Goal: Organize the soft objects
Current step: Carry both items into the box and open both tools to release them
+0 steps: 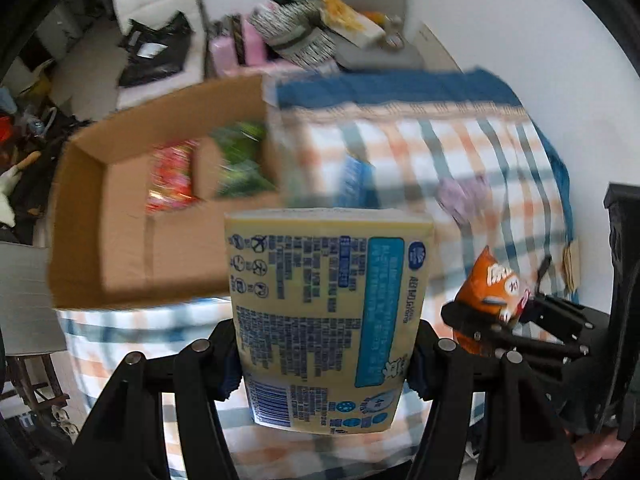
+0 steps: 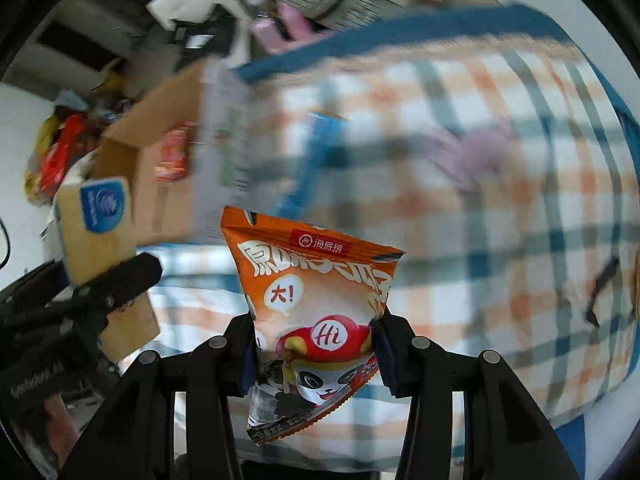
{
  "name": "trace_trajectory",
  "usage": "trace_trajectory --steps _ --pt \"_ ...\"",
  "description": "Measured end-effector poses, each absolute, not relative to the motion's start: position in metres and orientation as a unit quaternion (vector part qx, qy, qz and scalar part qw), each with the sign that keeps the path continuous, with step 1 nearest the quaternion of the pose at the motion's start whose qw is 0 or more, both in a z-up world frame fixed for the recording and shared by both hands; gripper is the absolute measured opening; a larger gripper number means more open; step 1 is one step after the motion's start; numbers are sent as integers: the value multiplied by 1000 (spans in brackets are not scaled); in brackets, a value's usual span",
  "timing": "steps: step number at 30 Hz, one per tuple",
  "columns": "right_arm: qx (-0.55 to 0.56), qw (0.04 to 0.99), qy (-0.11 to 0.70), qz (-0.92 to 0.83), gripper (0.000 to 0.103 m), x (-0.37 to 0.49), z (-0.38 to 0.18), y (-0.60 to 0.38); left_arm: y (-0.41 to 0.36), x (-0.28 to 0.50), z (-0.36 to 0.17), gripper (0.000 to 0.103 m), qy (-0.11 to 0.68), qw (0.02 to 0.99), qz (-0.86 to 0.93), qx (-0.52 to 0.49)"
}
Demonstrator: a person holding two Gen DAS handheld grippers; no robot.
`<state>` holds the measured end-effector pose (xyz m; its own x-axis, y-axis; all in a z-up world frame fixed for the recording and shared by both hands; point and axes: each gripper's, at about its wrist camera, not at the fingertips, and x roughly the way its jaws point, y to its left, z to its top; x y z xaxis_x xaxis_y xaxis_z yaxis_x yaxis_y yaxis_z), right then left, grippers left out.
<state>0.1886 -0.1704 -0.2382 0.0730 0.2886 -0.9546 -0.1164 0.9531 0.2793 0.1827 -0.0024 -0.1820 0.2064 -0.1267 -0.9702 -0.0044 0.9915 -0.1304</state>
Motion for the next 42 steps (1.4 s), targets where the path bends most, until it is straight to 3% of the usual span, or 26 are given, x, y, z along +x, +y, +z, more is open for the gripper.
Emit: trace_trajectory --steps 8,17,30,40,42 --pt "30 735 651 187 49 212 -207 -43 124 202 -165 60 606 791 19 -82" --pt "10 720 675 160 49 243 -232 44 220 247 -201 60 624 775 47 -84" --pt "-13 679 729 87 50 277 -324 72 254 316 -312 61 703 705 32 -94" --pt "-32 658 750 60 51 292 -349 76 255 339 -343 61 733 674 35 -87" --pt "-41 654 753 58 58 293 -353 77 256 340 -344 61 734 672 38 -91"
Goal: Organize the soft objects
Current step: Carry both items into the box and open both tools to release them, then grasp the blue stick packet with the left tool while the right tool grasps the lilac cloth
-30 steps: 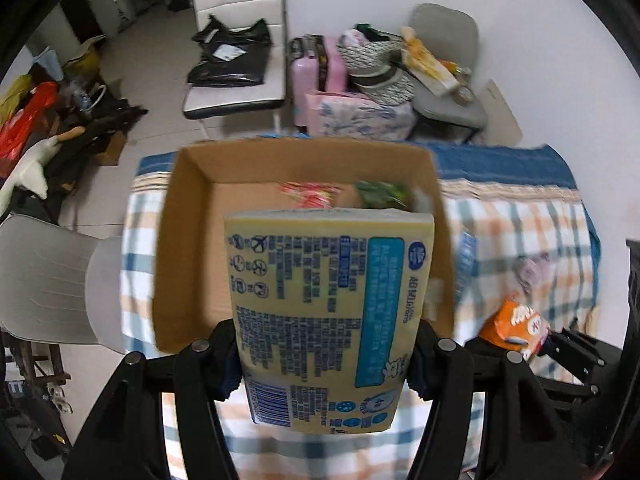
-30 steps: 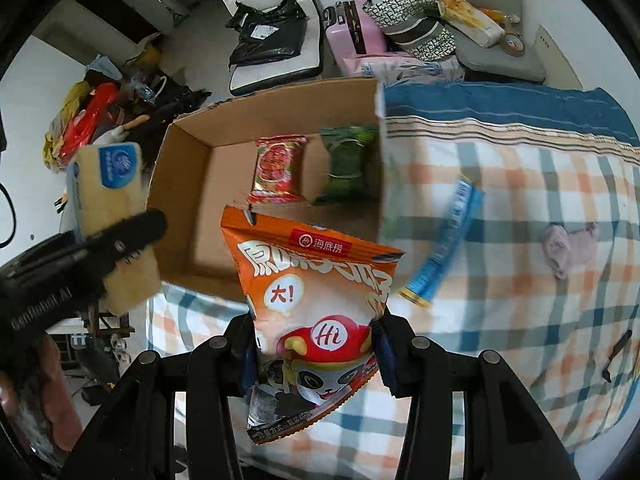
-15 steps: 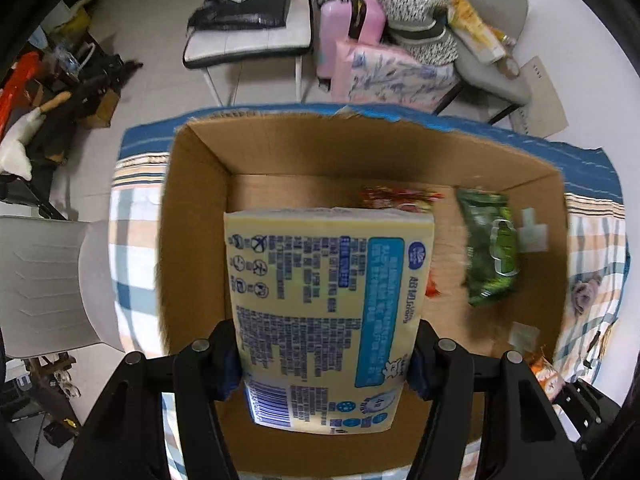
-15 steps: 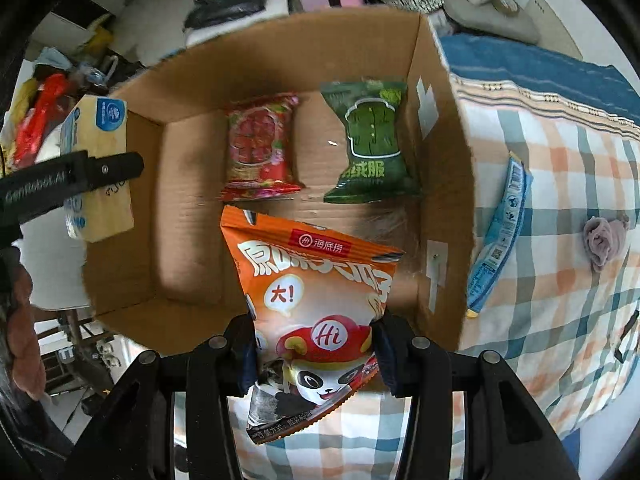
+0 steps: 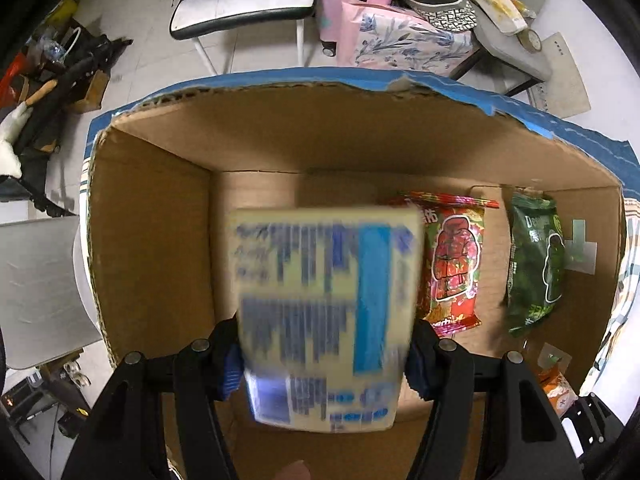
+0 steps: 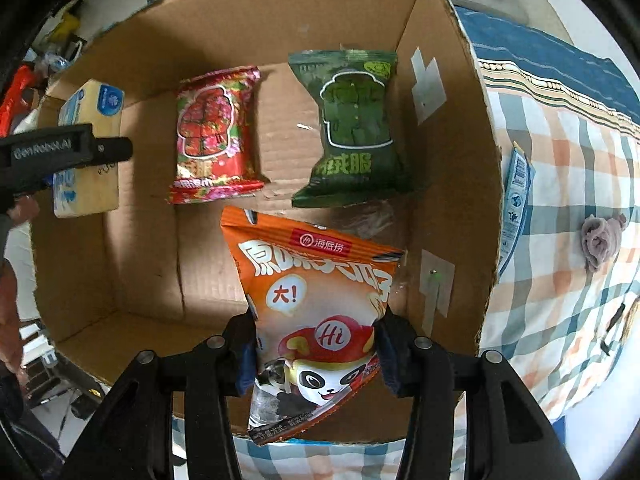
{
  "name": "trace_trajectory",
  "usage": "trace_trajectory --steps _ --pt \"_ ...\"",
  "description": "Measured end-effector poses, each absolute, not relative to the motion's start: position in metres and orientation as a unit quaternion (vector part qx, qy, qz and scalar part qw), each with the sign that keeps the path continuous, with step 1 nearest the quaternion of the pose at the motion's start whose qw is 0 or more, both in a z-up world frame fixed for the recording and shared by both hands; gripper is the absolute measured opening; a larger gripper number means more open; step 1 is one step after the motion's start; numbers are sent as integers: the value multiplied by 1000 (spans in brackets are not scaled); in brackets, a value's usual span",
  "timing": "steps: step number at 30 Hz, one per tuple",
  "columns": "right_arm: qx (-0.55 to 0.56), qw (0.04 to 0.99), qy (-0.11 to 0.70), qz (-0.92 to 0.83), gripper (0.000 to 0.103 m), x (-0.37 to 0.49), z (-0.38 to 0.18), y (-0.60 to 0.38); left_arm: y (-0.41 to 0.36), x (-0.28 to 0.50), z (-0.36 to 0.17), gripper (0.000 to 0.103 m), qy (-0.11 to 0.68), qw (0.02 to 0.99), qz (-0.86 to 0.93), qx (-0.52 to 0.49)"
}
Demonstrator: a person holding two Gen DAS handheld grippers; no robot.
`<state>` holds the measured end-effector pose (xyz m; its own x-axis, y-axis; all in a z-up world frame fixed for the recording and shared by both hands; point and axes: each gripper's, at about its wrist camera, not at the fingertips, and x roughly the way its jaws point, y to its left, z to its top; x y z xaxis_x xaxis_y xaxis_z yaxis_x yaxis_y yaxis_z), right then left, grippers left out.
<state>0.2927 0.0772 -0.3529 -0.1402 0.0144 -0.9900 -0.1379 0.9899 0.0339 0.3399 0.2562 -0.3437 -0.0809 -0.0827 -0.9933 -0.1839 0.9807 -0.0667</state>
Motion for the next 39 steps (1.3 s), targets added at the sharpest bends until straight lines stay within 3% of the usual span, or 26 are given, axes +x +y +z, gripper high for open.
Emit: trace_trajectory --steps 10,12,14,39 --pt "-51 675 734 54 90 296 -328 75 264 334 -319 81 717 690 37 -94" --pt "-54 681 728 56 99 294 -319 75 265 325 -310 92 712 694 35 -99" --pt "-62 687 722 58 103 292 -312 77 265 315 -303 93 707 699 34 -100" --pt "-66 752 647 105 103 216 -213 62 237 171 -188 93 619 779 53 -82"
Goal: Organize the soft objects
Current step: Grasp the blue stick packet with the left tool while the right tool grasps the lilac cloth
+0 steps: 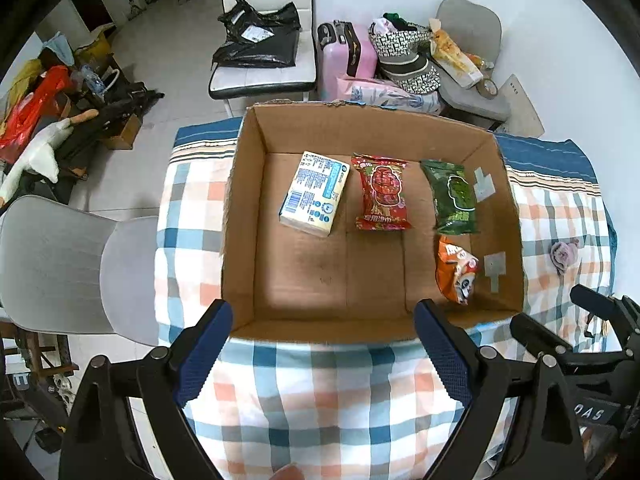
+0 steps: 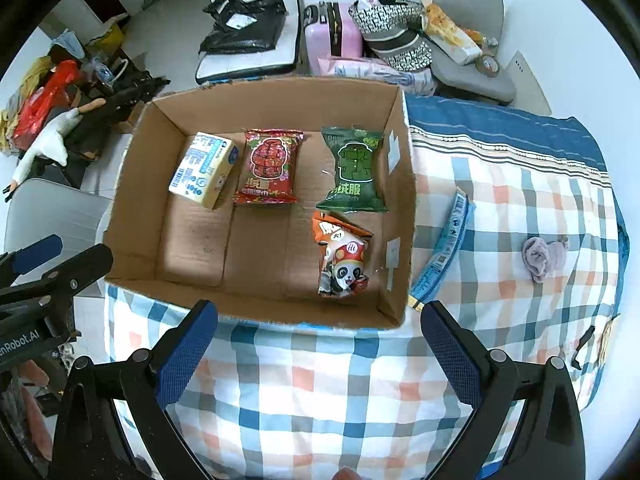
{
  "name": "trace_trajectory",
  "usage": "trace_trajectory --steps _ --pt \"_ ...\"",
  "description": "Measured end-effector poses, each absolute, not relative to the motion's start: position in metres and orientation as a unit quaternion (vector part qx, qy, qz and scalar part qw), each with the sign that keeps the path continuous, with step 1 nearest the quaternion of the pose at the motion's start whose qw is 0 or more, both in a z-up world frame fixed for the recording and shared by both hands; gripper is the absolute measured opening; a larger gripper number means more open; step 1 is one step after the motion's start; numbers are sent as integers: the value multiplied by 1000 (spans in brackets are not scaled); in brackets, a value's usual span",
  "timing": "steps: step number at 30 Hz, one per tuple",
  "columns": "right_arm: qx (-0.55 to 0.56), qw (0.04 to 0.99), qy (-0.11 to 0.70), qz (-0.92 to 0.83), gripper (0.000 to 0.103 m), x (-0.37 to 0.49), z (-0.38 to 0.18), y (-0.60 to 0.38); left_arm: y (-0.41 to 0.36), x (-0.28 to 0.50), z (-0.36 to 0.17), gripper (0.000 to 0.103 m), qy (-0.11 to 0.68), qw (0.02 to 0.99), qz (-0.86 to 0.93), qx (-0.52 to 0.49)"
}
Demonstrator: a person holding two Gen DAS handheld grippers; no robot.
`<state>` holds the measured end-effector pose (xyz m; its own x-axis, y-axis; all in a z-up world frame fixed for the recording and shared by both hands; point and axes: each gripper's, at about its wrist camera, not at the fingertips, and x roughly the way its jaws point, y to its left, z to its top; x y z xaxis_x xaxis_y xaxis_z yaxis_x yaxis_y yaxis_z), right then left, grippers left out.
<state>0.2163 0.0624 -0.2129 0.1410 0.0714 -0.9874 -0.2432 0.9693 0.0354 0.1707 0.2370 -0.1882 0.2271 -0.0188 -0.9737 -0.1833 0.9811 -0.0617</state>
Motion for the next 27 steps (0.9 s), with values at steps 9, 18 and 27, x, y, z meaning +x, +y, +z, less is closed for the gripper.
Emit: trace_trajectory --steps 9,18,27 --pt "-28 765 630 130 103 197 -185 29 208 148 -162 93 606 788 59 -85" --pt "35 772 628 89 103 196 -173 -90 85 186 -142 93 596 803 0 -23" --pt "98 756 647 -14 103 227 -209 -251 -60 270 -215 93 644 759 -51 84"
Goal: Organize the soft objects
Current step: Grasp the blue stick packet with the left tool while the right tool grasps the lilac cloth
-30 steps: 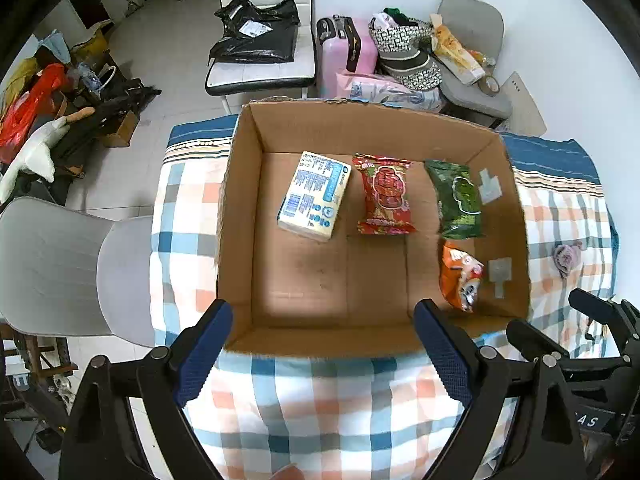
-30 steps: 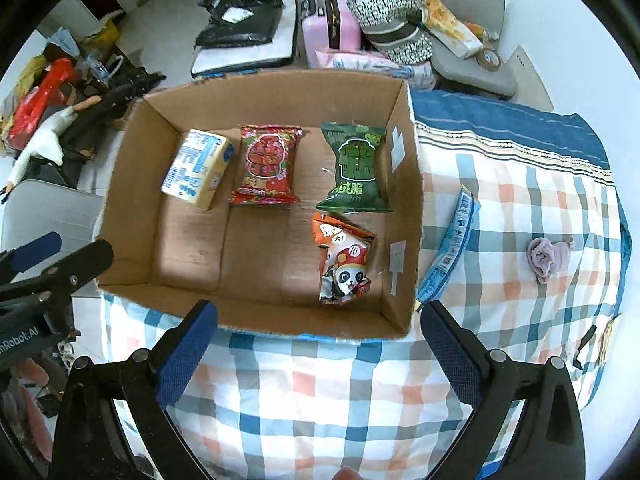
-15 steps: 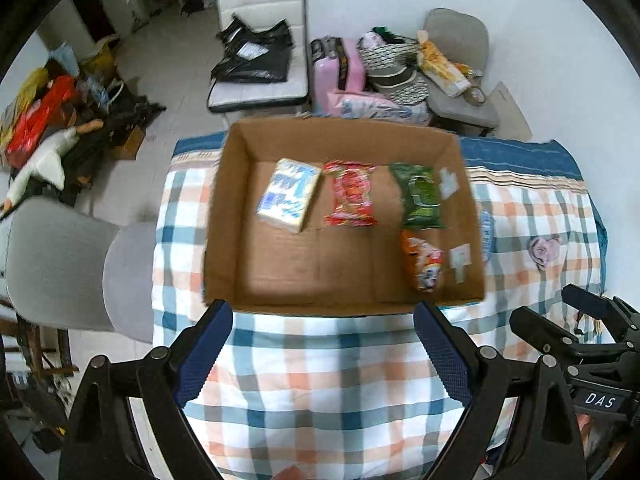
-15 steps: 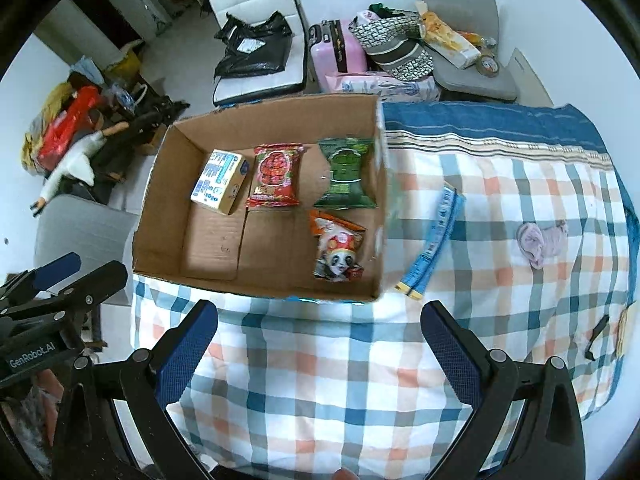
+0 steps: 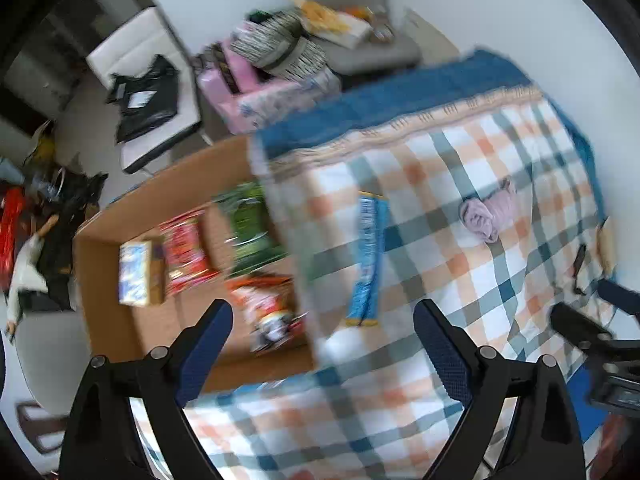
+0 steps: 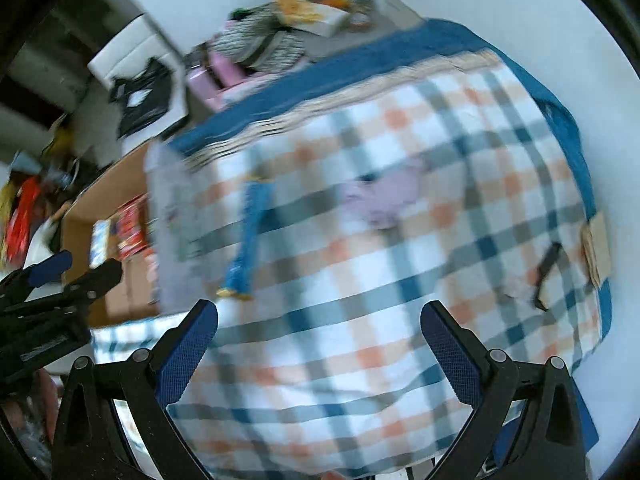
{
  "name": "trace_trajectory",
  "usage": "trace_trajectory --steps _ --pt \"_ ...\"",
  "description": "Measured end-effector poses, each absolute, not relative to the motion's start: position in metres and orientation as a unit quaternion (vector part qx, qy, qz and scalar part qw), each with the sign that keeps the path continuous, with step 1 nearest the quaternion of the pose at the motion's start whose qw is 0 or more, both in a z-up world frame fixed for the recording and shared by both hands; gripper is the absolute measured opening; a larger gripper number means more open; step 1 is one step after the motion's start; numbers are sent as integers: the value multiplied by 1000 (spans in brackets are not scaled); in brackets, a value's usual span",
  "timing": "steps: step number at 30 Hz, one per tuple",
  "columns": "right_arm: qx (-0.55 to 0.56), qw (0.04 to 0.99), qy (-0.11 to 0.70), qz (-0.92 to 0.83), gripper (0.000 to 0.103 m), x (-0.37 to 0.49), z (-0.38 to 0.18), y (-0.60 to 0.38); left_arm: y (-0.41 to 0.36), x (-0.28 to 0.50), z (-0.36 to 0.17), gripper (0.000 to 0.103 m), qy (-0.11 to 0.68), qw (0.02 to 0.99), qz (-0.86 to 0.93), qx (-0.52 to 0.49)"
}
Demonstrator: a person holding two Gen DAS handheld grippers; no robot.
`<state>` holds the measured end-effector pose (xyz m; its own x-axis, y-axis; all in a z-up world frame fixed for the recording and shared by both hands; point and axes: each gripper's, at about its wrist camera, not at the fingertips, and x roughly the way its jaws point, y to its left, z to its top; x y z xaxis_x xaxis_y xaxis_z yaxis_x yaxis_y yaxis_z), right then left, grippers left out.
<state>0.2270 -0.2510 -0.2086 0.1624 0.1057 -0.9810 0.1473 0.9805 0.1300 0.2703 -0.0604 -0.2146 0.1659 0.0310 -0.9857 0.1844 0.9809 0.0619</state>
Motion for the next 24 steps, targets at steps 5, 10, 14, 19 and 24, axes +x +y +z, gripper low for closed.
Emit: trace_trajectory --steps 5,10,14,19,24 --pt "145 737 659 -29 103 250 -243 -308 -106 303 -276 93 680 722 -52 113" --pt "164 714 680 -36 103 283 -287 -330 -123 323 -326 93 711 691 -46 118" --pt "193 689 697 -41 103 308 -323 -342 -124 338 -359 93 734 669 -39 111" --pt "229 661 713 -45 103 334 -362 -349 -125 347 -390 93 752 647 -32 121" --pt "264 632 727 -46 100 349 -393 -346 -116 350 -410 92 766 634 -22 108"
